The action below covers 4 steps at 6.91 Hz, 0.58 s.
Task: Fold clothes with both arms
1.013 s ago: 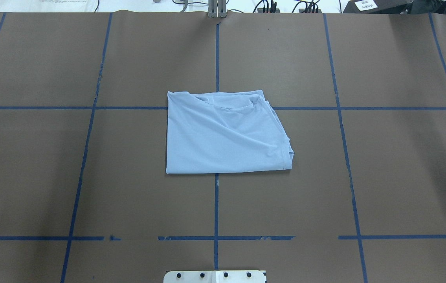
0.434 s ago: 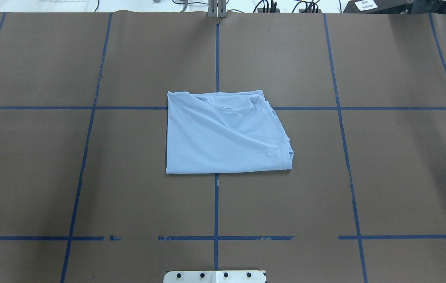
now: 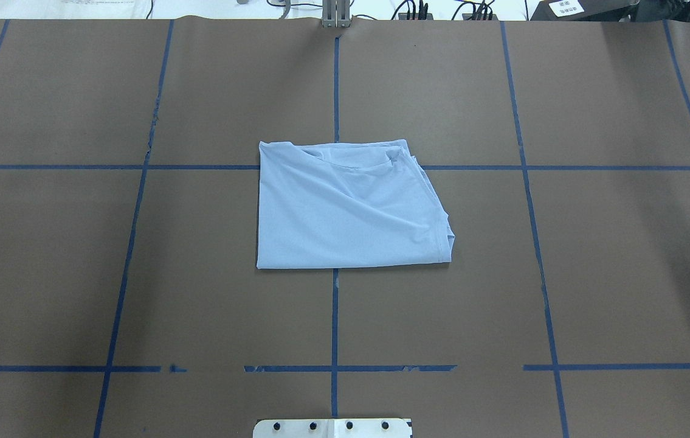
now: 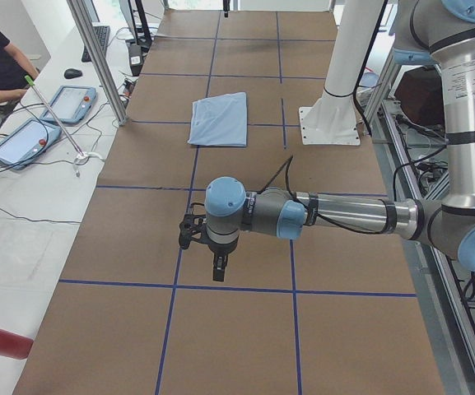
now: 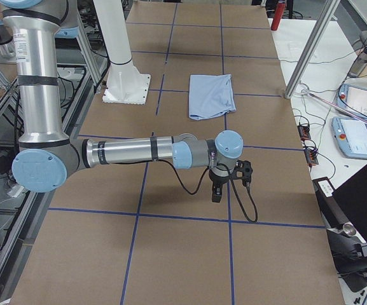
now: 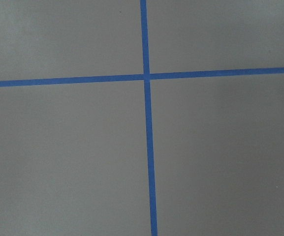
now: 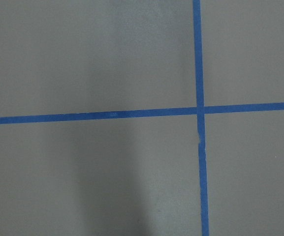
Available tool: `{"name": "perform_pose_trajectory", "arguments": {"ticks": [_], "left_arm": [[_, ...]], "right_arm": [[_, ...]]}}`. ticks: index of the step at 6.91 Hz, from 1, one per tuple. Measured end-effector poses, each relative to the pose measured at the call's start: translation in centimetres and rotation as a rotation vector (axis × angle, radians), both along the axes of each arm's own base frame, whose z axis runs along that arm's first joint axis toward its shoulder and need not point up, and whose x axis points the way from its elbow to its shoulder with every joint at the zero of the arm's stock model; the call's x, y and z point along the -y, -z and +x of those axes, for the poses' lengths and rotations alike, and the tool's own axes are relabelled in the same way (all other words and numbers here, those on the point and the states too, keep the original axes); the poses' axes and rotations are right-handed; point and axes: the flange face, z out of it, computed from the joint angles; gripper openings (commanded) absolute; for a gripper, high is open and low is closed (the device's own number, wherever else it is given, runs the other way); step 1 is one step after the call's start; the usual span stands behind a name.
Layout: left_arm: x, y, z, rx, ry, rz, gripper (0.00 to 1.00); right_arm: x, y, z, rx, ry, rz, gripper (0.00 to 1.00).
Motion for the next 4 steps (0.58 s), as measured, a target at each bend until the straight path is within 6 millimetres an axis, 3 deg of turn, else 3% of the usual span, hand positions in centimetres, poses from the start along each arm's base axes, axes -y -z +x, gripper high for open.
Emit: {"name": "perform_pose_trajectory", "arguments": {"ticks": [4], "left_arm": [[0.15,0.00,0.18,0.031,-0.004,0.001,1.00]], "right_arm": [[0.05,0.03,-0.03,0.004,-0.002,0.004,1.00]]}}
